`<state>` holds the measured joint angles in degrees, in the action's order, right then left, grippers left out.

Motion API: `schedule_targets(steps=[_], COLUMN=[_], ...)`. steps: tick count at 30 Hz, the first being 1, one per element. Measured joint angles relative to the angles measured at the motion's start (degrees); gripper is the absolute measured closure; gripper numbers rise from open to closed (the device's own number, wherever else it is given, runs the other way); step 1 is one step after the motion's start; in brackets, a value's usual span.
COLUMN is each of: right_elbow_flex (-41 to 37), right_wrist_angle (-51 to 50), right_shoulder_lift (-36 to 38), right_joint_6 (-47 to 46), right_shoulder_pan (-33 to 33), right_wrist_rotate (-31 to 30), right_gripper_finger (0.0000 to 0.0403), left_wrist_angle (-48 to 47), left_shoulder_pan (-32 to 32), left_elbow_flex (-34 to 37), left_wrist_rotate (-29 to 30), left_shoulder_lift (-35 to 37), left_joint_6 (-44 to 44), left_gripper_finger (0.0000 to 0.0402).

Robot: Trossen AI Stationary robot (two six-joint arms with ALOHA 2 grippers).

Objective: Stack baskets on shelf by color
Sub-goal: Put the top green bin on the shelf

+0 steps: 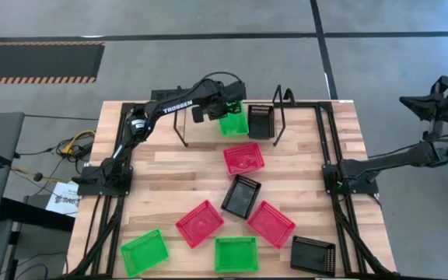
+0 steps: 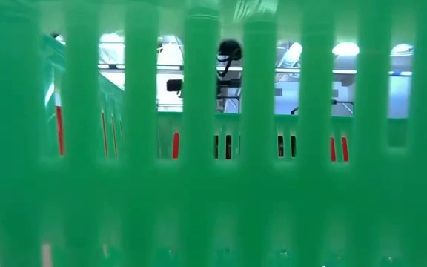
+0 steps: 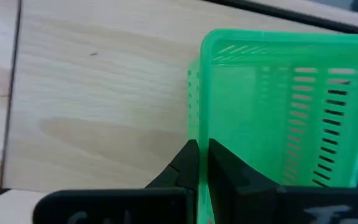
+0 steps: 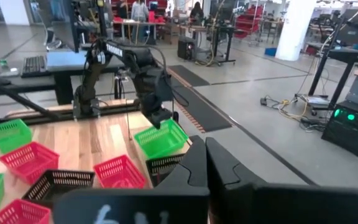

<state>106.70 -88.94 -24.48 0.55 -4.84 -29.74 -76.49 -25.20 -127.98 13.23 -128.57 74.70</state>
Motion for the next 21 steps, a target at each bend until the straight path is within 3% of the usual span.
schedule_targets(steps=[11,21], right_elbow_flex=[0.0,0.1], right_wrist_angle=[-0.8,-0.6], right_shoulder_lift=[0.0,0.0], right_joint_6=[0.0,-0.5], right_shoulder_pan=[0.0,0.1], right_wrist_rotate=[0.0,0.0], right_gripper_finger=[0.0402,0.0402], left_wrist_angle=[-0.3,0.8], left_shoulder_pan=[-3.2,-2.8], left_elbow_flex=[-0.1,-0.1], left_wrist_rotate=[-2.8,-9.0], left_shoulder_lift=[-1.8,-4.8], left_joint_6=[-3.4,-10.7], left_gripper_finger=[0.0401,0.0401])
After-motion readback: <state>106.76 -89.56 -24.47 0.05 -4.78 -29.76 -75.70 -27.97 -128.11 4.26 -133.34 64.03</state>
